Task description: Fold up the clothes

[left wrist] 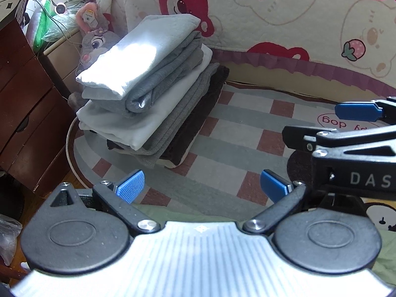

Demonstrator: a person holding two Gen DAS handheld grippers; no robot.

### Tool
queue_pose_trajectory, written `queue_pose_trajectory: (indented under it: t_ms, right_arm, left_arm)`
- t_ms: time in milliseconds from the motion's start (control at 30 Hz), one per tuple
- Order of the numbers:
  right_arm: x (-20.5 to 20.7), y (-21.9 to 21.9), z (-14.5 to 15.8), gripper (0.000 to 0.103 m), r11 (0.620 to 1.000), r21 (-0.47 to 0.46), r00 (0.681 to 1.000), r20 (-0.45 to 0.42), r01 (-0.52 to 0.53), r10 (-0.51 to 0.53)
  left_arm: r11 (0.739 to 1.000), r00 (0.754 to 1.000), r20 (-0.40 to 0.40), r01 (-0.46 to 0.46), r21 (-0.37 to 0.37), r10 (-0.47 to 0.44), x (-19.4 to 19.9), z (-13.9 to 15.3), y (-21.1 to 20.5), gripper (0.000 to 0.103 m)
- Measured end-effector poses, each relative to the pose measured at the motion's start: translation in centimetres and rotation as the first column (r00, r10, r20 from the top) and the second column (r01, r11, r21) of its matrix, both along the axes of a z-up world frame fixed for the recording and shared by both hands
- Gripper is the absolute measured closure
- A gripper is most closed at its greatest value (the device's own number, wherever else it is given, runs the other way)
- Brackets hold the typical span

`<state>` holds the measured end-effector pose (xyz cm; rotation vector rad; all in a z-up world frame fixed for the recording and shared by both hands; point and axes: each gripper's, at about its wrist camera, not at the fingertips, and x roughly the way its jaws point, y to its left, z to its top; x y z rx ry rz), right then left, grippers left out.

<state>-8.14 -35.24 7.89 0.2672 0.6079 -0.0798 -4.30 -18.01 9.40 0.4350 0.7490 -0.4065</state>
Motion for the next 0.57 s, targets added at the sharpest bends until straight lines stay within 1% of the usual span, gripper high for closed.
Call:
queue_pose_trajectory:
  t_ms: [300, 433, 567]
  right_arm:
    - [0.06, 0.36, 0.10, 0.019, 1.000, -0.008, 1.000, -0.004, -0.011, 0.011]
    - [0.09, 0.37, -0.01, 0.019, 1.000, 0.000, 1.000, -0.008, -0.012, 0.012]
    - [0.21, 0.28, -0.37, 0.019, 1.000, 0.006, 1.000, -0.020, -0.003, 0.003]
  left_arm:
    - [1.000, 1.000, 0.011, 0.009, -0.003, -0.009, -0.26, 0.08, 0.12, 0.001]
    - [1.000, 1.000, 0.015, -0.004, -0.009, 0.004, -0.32, -0.09, 0.29, 0.001]
    - [1.000, 1.000, -0.010, -0.007, -0.022, 0.007, -0.08, -0.71, 0.49, 0.000]
